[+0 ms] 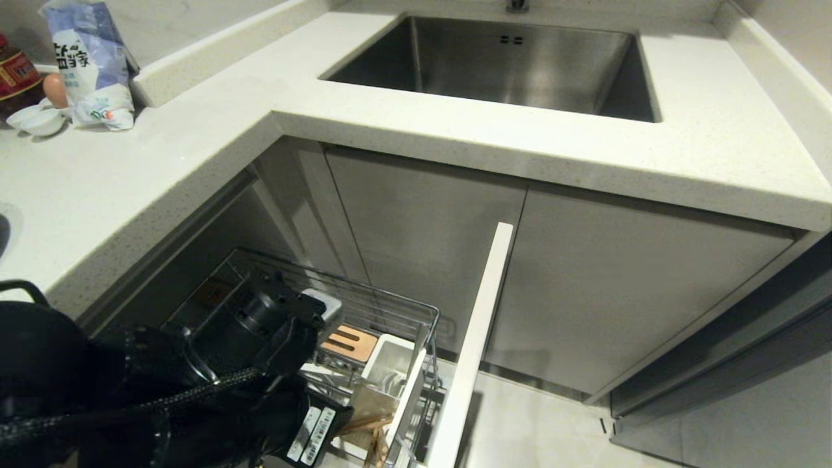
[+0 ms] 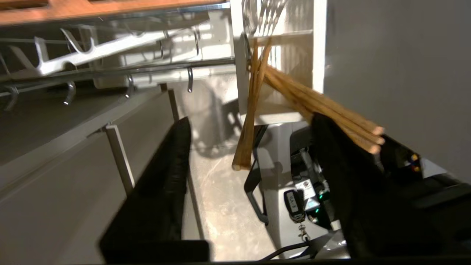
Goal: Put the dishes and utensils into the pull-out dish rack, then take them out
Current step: Take the spoon out of the cupboard
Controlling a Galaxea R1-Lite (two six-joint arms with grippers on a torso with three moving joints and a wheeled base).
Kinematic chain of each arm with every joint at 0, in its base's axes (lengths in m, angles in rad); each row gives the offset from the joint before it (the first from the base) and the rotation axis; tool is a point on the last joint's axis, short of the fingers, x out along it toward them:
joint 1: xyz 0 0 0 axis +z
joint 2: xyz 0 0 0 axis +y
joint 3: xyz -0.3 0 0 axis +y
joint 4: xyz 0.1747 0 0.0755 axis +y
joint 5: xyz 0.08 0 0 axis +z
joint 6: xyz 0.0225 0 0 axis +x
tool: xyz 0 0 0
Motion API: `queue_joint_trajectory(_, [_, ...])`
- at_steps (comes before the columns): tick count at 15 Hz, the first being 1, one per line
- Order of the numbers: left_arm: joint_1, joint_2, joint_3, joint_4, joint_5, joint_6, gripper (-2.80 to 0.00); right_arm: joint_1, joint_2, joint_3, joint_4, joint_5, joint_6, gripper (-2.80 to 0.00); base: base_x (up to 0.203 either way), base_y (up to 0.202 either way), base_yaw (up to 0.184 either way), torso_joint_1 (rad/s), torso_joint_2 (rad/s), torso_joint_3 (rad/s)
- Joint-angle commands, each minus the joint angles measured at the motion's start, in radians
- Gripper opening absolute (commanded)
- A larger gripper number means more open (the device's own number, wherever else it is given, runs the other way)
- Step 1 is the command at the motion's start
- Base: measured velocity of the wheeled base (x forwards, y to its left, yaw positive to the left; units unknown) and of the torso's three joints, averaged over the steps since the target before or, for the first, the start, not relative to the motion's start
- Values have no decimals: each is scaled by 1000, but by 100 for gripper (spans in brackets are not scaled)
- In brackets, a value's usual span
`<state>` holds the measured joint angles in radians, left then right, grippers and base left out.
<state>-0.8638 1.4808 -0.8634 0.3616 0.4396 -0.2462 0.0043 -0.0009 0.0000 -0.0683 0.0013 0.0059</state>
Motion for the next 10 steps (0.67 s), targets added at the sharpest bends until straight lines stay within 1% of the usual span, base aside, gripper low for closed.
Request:
queue_joint_trajectory(1, [19,81,16,-42,3,-2,0,0,-1,23,-1,0,0,-280,0,0,0,0,0,0])
queue_joint_trajectory(7, [105,242,59,-307,2,-1,0,0,-1,23,-1,0,0,-280,0,0,0,0,0,0])
queue_joint_trajectory(10, [140,286,56,-355,1,-2,0,0,-1,23,-1,0,0,-280,0,0,0,0,0,0])
